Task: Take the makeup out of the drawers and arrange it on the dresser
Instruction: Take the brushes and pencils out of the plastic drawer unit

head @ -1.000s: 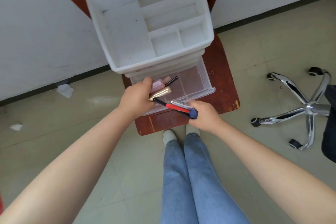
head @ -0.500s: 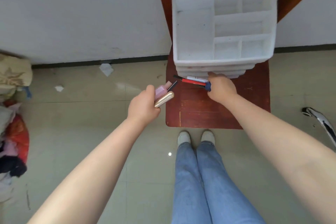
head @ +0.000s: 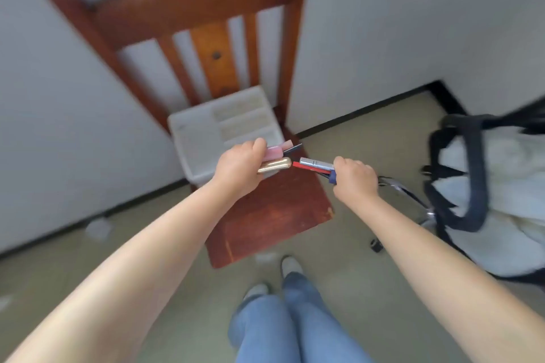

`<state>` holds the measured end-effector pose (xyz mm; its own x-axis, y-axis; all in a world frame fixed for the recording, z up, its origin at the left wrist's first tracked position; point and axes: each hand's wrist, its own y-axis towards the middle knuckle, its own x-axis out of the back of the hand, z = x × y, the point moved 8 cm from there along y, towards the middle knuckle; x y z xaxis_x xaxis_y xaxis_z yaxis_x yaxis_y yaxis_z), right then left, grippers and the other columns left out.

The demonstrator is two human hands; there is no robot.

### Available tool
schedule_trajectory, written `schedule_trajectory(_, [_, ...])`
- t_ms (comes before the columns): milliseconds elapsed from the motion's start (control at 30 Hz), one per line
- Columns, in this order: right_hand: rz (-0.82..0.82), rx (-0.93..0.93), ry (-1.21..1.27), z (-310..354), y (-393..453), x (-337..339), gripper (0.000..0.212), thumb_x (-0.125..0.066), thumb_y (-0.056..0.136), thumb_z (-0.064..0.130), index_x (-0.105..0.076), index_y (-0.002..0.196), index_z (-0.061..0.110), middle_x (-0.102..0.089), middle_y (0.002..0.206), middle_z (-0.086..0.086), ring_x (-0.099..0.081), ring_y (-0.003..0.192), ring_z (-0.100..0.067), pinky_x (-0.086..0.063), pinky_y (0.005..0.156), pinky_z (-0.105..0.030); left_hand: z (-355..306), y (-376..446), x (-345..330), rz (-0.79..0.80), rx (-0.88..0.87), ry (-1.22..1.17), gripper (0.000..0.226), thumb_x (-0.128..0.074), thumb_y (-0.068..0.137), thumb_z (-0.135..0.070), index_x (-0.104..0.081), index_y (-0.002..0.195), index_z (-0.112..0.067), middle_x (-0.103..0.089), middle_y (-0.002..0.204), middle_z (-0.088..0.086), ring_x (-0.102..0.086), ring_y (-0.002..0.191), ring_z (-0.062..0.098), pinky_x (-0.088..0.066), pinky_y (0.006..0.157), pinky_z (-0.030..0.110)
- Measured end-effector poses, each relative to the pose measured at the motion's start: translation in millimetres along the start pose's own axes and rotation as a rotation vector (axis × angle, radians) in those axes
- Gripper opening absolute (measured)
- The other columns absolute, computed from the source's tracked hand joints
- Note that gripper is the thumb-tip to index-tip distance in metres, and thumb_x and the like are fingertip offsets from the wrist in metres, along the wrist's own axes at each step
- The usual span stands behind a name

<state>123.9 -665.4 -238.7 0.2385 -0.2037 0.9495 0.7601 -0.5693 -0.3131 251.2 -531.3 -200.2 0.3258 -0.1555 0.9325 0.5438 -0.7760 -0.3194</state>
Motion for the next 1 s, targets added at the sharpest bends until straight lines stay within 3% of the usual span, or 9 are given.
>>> schedule_trajectory(233, [-0.3, -0.624, -0.002, -155.0, -170.7, 114.2, 0.017, -0.054, 0.084, 0.011, -0.052, 0.101, 0.009, -0.063, 0.106, -0.009, -0.057, 0.101, -0.028, -0.035, 0.083, -0.034, -226.4, -11.5, 84.6, -0.13, -0.664, 0.243, 0.029, -0.048, 0.086, -0.008, -0.04, 0.114, -0.007, -0.055, 0.113, 0.012, -0.054, 0.105, 0.034, -0.043, 0.077, 0.039])
schedule_trajectory(267, [-0.342, -0.726, -0.04, -171.0, -209.5, 122.8, 0.019, -0.062, 0.077, 0.013, -0.056, 0.095, 0.009, -0.066, 0.098, -0.009, -0.061, 0.094, -0.027, -0.039, 0.079, -0.033, -262.8, -29.1, 88.6, -0.143, -0.761, 0.273, 0.029, -0.046, 0.086, -0.007, -0.04, 0.115, -0.007, -0.054, 0.113, 0.012, -0.054, 0.104, 0.033, -0.043, 0.077, 0.039])
schedule_trajectory(333, [-0.447, -0.881, -0.085, -196.4, -293.3, 136.8, 0.036, -0.085, 0.04, 0.014, -0.06, 0.066, 0.01, -0.066, 0.062, -0.006, -0.064, 0.059, -0.023, -0.045, 0.058, -0.026, -336.3, -72.6, 90.8, -0.175, -0.948, 0.321, 0.029, -0.045, 0.087, -0.007, -0.039, 0.116, -0.007, -0.053, 0.115, 0.012, -0.053, 0.105, 0.034, -0.043, 0.078, 0.039])
schedule_trajectory(400, [-0.406, -1.036, -0.152, -219.0, -382.5, 126.3, 0.045, -0.085, 0.016, 0.01, -0.055, 0.049, 0.014, -0.057, 0.041, -0.002, -0.057, 0.038, -0.02, -0.041, 0.045, -0.02, -407.6, -130.2, 84.0, -0.203, -1.134, 0.375, 0.03, -0.044, 0.088, -0.009, -0.039, 0.117, -0.006, -0.052, 0.117, 0.012, -0.053, 0.107, 0.033, -0.044, 0.079, 0.04])
schedule_trajectory(533, [-0.357, -1.356, -0.199, -234.4, -565.9, 104.3, 0.043, -0.086, 0.016, 0.015, -0.055, 0.045, 0.013, -0.054, 0.038, -0.003, -0.054, 0.034, -0.019, -0.039, 0.041, -0.02, -526.6, -281.2, 50.4, -0.243, -1.498, 0.511, 0.033, -0.042, 0.09, -0.009, -0.036, 0.123, -0.006, -0.05, 0.123, 0.013, -0.052, 0.112, 0.032, -0.044, 0.081, 0.039])
schedule_trajectory(567, [-0.313, -1.461, -0.183, -233.7, -613.9, 95.9, 0.041, -0.087, 0.022, 0.017, -0.058, 0.05, 0.013, -0.058, 0.044, -0.004, -0.058, 0.04, -0.02, -0.041, 0.044, -0.021, -549.1, -322.3, 39.1, -0.251, -1.578, 0.539, 0.034, -0.042, 0.091, -0.01, -0.035, 0.124, -0.006, -0.05, 0.123, 0.013, -0.052, 0.112, 0.032, -0.044, 0.082, 0.039])
schedule_trajectory(633, [-0.238, -1.658, -0.078, -226.2, -708.1, 72.7, 0.029, -0.08, 0.054, 0.02, -0.063, 0.076, 0.01, -0.068, 0.074, -0.008, -0.066, 0.07, -0.022, -0.045, 0.064, -0.025, -589.8, -408.2, 12.6, -0.252, -1.743, 0.572, 0.037, -0.044, 0.09, -0.012, -0.034, 0.125, -0.007, -0.05, 0.123, 0.012, -0.053, 0.111, 0.031, -0.044, 0.08, 0.037])
schedule_trajectory(800, [-0.152, -1.982, 0.064, -184.8, -926.7, -1.4, 0.025, -0.05, 0.084, 0.006, -0.051, 0.109, 0.01, -0.062, 0.109, -0.008, -0.058, 0.102, -0.026, -0.037, 0.085, -0.029, -660.9, -633.7, -56.8, -0.268, -2.139, 0.602, 0.04, -0.044, 0.087, -0.006, -0.034, 0.126, -0.006, -0.049, 0.124, 0.013, -0.053, 0.111, 0.03, -0.045, 0.081, 0.036])
schedule_trajectory(1000, [-0.029, -2.321, 0.046, -125.0, -1163.8, -64.8, 0.023, -0.044, 0.09, 0.013, -0.047, 0.113, 0.01, -0.059, 0.113, -0.008, -0.054, 0.106, -0.027, -0.035, 0.09, -0.033, -713.1, -870.4, -142.4, -0.222, -2.422, 0.545, 0.035, -0.046, 0.087, -0.008, -0.037, 0.121, -0.007, -0.052, 0.12, 0.012, -0.054, 0.109, 0.03, -0.044, 0.082, 0.037])
